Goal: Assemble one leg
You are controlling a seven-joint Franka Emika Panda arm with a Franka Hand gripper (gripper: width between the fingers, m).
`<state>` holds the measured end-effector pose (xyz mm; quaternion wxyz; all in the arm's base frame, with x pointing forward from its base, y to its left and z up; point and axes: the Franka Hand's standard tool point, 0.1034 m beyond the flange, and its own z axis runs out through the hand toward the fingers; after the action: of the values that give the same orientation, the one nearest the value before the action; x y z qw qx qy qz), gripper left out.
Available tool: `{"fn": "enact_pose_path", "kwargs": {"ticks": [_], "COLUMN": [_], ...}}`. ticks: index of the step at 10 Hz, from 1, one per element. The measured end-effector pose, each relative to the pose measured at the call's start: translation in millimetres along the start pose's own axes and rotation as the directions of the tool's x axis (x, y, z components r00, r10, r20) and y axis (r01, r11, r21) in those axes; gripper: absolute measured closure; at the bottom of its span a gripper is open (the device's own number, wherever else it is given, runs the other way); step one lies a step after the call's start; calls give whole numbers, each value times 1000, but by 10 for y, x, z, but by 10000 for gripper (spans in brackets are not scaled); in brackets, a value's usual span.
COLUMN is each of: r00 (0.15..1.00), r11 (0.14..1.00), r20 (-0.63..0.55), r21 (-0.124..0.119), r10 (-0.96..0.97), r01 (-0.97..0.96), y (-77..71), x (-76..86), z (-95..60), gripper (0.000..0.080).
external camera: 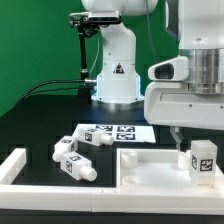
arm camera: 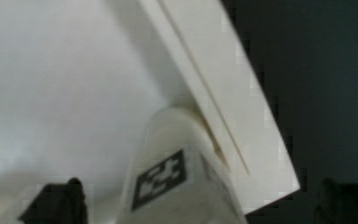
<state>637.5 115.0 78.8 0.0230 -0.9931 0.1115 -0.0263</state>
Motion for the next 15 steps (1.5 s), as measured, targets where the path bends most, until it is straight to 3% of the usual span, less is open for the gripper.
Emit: {"fn": "enact_pose_path", "kwargs": {"ticks": [2,5,6,7,8,10,13,15], "r00": [982,990,995,999,997,951,712,433], "r11": [982,991,996,1000,998,952,711,432], "r20": [-26,-43,-42,-41,-39,-36,2,33], "r21": [11,9,12,14,15,20,27,39], "r10": [-186,-135,-92,-14,63,306,703,901], "r01": [186,136,93,15,-62,-305,-702,-901], "y": [-20,-8,-10,-8,17,36,63,41], "x": [36,51,49,47,52,56,57,40], "z": [1,6,9,13,21,29,35,42], "gripper": [151,165,337,337,513,513,513,512]}}
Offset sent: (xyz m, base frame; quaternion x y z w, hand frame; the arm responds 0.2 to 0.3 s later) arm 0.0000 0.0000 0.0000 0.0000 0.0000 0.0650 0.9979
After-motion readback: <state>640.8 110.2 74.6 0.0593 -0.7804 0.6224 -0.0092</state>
